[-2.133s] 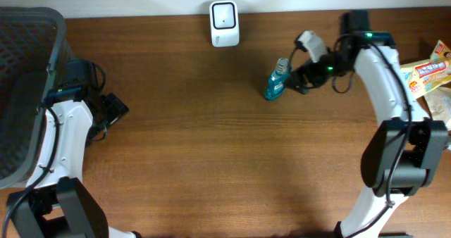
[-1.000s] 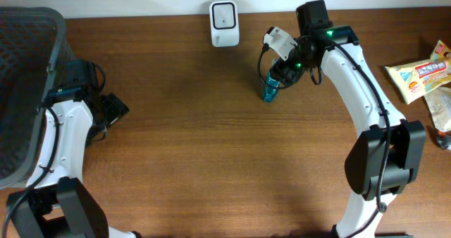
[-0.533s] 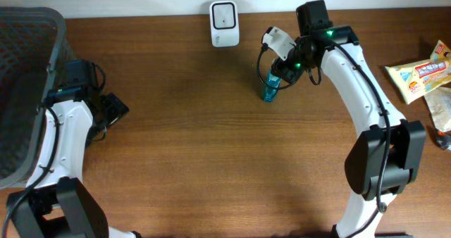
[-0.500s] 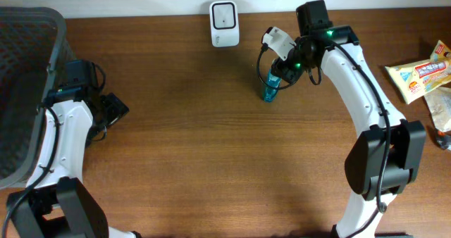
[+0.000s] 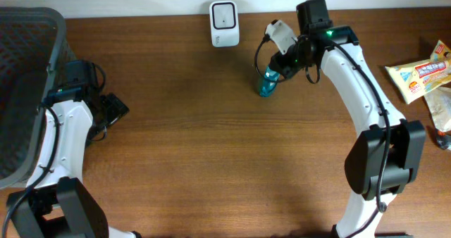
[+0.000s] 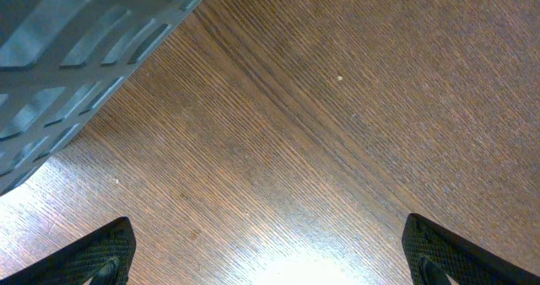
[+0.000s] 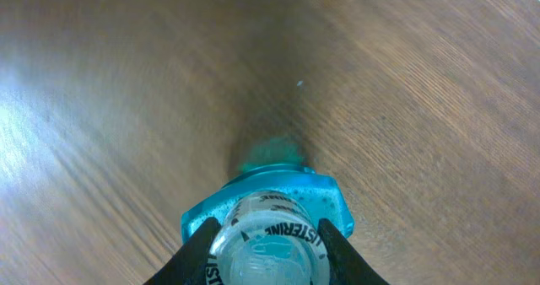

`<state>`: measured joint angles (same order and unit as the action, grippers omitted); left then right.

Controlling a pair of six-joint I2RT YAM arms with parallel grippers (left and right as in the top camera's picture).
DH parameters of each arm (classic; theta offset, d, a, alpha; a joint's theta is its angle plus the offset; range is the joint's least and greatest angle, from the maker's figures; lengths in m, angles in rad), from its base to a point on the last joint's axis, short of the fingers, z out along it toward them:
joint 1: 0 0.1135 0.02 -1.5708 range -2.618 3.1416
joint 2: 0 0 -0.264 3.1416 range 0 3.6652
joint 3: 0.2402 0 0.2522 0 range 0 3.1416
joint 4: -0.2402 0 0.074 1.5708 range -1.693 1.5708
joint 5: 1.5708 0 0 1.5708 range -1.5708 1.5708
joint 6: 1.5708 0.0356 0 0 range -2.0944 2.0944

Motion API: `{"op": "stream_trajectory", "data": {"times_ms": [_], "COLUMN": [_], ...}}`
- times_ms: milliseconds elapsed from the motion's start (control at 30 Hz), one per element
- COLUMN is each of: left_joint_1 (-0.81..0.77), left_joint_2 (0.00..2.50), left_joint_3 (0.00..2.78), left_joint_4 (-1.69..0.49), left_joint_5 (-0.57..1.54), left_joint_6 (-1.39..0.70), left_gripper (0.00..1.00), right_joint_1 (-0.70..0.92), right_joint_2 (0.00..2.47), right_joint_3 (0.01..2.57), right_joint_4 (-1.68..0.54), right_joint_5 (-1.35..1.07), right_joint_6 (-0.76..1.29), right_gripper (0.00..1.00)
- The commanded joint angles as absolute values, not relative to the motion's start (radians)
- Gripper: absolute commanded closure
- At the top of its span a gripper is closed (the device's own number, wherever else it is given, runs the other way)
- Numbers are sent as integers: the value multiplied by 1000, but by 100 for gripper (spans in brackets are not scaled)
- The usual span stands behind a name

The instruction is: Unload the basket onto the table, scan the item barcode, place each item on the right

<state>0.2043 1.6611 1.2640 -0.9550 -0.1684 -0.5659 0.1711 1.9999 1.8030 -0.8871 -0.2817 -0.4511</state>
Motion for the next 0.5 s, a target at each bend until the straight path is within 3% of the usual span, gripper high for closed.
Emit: {"op": "stream_trajectory", "data": {"times_ms": [0, 267, 467], "left_joint_1": [212, 212, 212], "left_joint_2": [1670, 1670, 1670], "left_joint_3": [1260, 1260, 1260], "left_joint_4": [-957, -957, -957], "left_joint_5": [-173, -173, -173], "left_joint_6": [-568, -568, -569], "left_gripper": [1, 1, 1], "right_joint_1": [170, 192, 306], "right_joint_2": [1985, 1985, 1985], "right_joint_3": [1853, 1853, 1853], "right_joint_4": [-839, -846, -882], "right_joint_5": [-250, -219, 94], "right_joint_6": [-117, 281, 316], "right_gripper": [72, 72, 71]}}
